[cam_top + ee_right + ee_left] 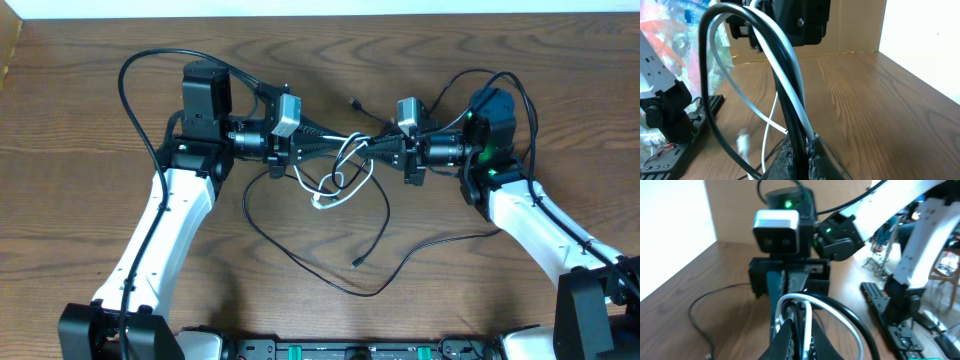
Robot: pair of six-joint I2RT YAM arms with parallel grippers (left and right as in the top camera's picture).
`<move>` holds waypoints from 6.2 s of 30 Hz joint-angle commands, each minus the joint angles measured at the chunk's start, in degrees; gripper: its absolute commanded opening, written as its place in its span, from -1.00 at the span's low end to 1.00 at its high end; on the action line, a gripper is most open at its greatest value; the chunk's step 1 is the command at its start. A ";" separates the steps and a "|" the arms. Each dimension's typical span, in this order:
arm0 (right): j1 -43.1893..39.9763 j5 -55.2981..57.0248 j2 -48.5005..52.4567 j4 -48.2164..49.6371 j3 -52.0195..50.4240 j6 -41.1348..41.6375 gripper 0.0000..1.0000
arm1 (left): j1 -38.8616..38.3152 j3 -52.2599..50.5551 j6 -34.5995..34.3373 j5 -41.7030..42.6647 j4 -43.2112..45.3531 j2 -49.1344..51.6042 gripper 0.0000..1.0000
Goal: Untangle cables
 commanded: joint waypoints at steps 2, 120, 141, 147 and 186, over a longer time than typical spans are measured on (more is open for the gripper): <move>-0.44 -0.11 -0.96 0.07 0.04 -0.44 -0.98 | 0.04 0.61 -1.49 -9.01 -0.24 0.09 -0.42; 2.62 17.44 -0.94 -9.40 0.04 -2.73 0.26 | -1.27 0.61 -1.11 -24.74 -6.03 -0.94 -0.85; 3.82 19.12 -0.94 -6.71 0.04 -2.73 -0.98 | -1.20 0.61 -5.03 -35.52 -6.10 -0.92 -0.85; 1.70 16.52 -0.94 -6.71 0.04 -2.71 -0.98 | -1.18 0.61 -12.24 -48.63 -6.34 -0.92 -0.85; -17.07 26.88 -0.94 -24.15 0.04 14.12 -0.98 | 7.13 0.61 -15.98 -58.80 -15.02 -0.87 -0.85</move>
